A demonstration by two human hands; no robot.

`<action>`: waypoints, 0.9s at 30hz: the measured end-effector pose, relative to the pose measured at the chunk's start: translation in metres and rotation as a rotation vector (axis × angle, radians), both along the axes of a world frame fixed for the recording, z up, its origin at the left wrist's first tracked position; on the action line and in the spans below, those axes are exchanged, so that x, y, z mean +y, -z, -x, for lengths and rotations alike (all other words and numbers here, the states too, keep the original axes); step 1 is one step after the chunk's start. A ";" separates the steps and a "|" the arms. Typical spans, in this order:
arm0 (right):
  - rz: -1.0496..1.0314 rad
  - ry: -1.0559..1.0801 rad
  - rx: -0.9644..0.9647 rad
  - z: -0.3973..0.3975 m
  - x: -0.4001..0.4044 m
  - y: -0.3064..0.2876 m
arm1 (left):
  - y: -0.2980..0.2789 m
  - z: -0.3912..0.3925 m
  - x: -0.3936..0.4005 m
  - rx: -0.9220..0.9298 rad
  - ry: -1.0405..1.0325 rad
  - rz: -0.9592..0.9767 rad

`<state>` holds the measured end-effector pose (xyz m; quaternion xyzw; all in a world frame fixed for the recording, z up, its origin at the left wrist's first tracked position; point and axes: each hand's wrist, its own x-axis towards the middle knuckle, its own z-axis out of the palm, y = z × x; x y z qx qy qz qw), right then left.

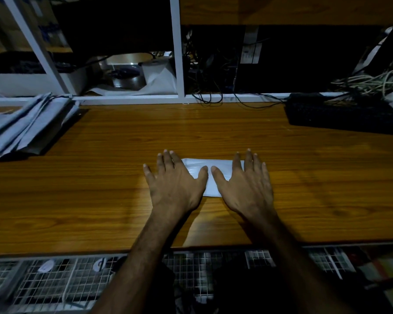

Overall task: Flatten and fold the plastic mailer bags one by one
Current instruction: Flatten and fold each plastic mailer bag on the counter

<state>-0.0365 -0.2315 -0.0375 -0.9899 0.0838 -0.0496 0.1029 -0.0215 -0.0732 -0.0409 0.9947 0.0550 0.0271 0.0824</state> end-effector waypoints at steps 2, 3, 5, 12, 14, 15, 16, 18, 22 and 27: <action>0.003 0.006 0.003 0.001 -0.003 0.000 | -0.001 0.000 0.004 0.004 0.002 -0.005; 0.008 0.007 0.008 0.001 -0.005 0.000 | -0.001 0.000 0.006 0.009 0.003 -0.005; 0.024 0.012 0.017 0.002 -0.011 0.000 | -0.003 0.000 0.010 0.025 0.004 -0.006; 0.032 0.029 0.012 0.005 -0.037 0.002 | -0.005 0.001 0.026 0.051 0.005 -0.018; 0.044 0.033 0.031 0.006 -0.043 0.002 | -0.005 0.002 0.031 0.056 0.012 -0.019; 0.046 0.034 0.031 0.006 -0.046 0.001 | -0.005 0.002 0.033 0.057 0.013 -0.017; 0.045 0.034 0.027 0.007 -0.049 0.001 | -0.005 0.003 0.035 0.057 0.013 -0.013; 0.041 0.029 0.017 0.008 -0.055 0.000 | -0.005 0.004 0.038 0.059 0.010 -0.003; 0.047 0.006 -0.024 0.012 -0.065 0.001 | -0.006 0.006 0.044 0.050 -0.004 0.009; 0.032 -0.008 -0.045 0.014 -0.075 0.001 | -0.005 0.007 0.060 0.022 -0.037 -0.002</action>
